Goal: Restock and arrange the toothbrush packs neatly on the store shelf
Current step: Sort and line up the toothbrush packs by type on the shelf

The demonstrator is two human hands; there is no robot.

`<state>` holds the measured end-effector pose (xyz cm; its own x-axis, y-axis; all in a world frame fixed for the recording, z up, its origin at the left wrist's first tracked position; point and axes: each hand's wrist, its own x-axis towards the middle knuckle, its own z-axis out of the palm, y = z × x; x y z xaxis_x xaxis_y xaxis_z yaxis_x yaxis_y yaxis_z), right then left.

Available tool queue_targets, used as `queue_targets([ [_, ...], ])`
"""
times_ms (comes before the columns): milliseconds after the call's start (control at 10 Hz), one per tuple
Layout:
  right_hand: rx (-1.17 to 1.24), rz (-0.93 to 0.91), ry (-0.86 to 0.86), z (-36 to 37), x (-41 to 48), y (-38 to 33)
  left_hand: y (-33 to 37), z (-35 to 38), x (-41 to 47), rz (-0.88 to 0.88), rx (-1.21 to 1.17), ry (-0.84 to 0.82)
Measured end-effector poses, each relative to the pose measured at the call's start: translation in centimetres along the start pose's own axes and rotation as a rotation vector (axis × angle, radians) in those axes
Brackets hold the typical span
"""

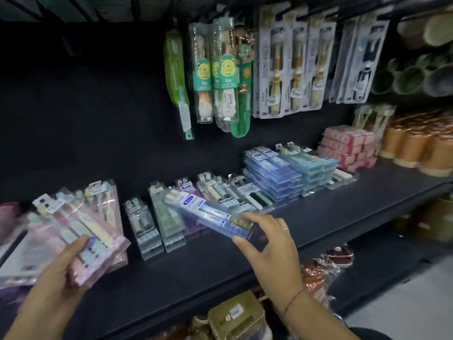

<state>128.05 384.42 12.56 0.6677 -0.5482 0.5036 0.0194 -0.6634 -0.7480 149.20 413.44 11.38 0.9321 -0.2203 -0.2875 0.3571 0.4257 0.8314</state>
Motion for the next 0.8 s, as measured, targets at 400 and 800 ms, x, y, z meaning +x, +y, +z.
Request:
queue_targets([
  [400,0.111,0.254,0.260,-4.6,3.1,5.4,-3.4,0.8,1.2,0.034,0.210,-0.133],
  [800,0.097,0.324,0.248,-2.9,4.2,7.8,-2.9,2.8,0.9,0.131,0.000,-0.134],
])
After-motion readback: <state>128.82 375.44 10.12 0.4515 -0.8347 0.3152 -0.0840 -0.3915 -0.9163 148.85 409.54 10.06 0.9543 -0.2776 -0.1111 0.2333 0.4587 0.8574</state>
